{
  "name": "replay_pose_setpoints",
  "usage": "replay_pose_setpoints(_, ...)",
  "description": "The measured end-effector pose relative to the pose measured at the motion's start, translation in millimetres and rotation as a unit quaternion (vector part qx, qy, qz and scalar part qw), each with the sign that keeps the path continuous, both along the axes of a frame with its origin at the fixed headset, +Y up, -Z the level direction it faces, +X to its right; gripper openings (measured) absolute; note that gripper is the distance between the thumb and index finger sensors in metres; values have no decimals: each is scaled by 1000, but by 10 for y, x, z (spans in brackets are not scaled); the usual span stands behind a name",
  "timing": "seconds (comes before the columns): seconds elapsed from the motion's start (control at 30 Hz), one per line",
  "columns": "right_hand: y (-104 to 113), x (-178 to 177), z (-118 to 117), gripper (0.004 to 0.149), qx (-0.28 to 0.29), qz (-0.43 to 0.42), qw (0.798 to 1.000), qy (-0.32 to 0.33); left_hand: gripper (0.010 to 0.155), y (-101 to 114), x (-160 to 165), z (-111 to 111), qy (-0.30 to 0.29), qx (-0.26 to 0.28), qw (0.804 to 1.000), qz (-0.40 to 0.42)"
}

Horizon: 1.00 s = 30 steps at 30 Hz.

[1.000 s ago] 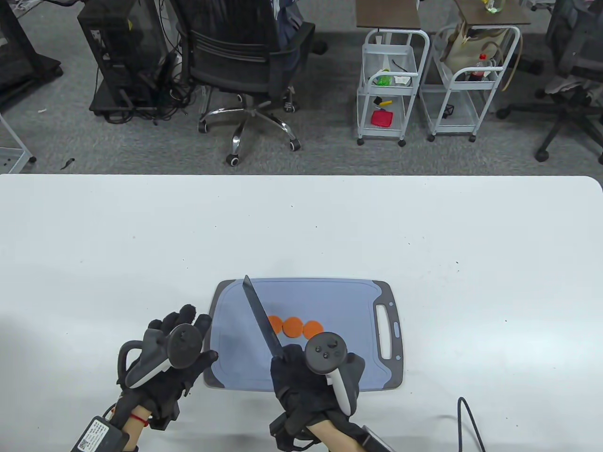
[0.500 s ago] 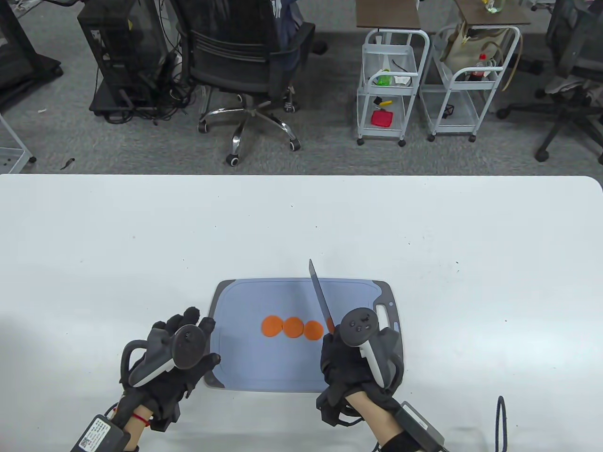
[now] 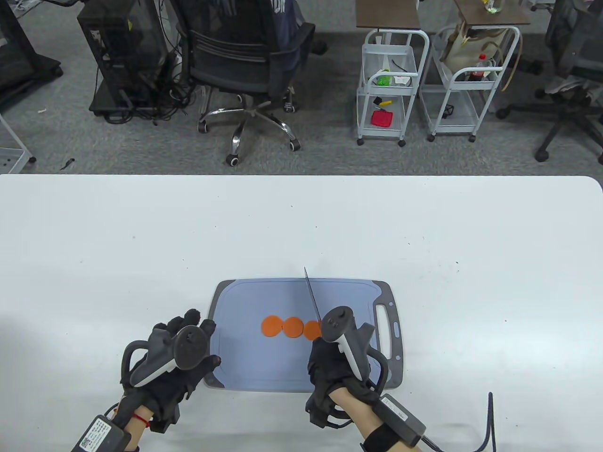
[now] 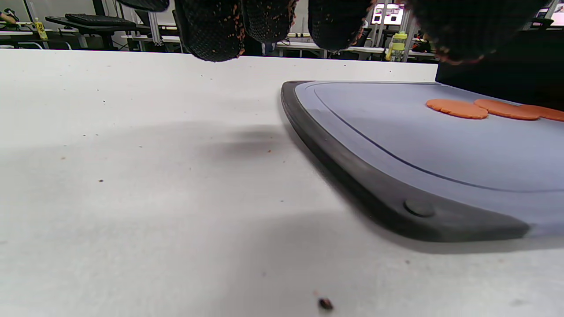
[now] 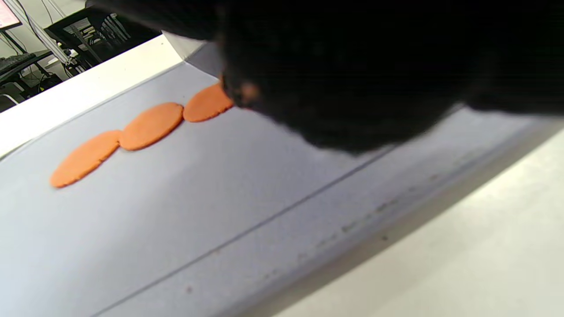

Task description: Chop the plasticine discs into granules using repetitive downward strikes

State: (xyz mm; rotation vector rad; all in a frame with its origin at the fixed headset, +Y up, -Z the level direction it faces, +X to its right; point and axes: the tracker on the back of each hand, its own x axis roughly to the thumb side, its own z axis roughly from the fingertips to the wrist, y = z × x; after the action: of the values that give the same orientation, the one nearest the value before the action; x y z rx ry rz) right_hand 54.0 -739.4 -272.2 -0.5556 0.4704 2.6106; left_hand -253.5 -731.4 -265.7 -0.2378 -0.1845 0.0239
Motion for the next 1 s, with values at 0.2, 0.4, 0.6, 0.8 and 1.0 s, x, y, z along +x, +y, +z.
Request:
replay_pose_setpoints(0.2, -89, -132, -86, 52, 56, 38, 998, 8, 80, -12, 63, -13, -3, -7, 1000, 0)
replay_pose_setpoints(0.4, 82, 22, -242, 52, -23, -51, 998, -19, 80, -30, 6, -23, 1, -10, 1000, -4)
replay_pose_setpoints(0.6, 194, 12, -201, 53, -66, -48, 996, -24, 80, -74, 13, -31, -2, -27, 1000, -15)
replay_pose_setpoints(0.8, -93, -138, -101, 54, -2, -14, 1000, -20, 80, -80, 58, -10, -9, -31, 999, -25)
replay_pose_setpoints(1.0, 65, -109, -466, 54, -67, -22, 997, -15, 80, -74, 50, 1, -10, -34, 999, -21)
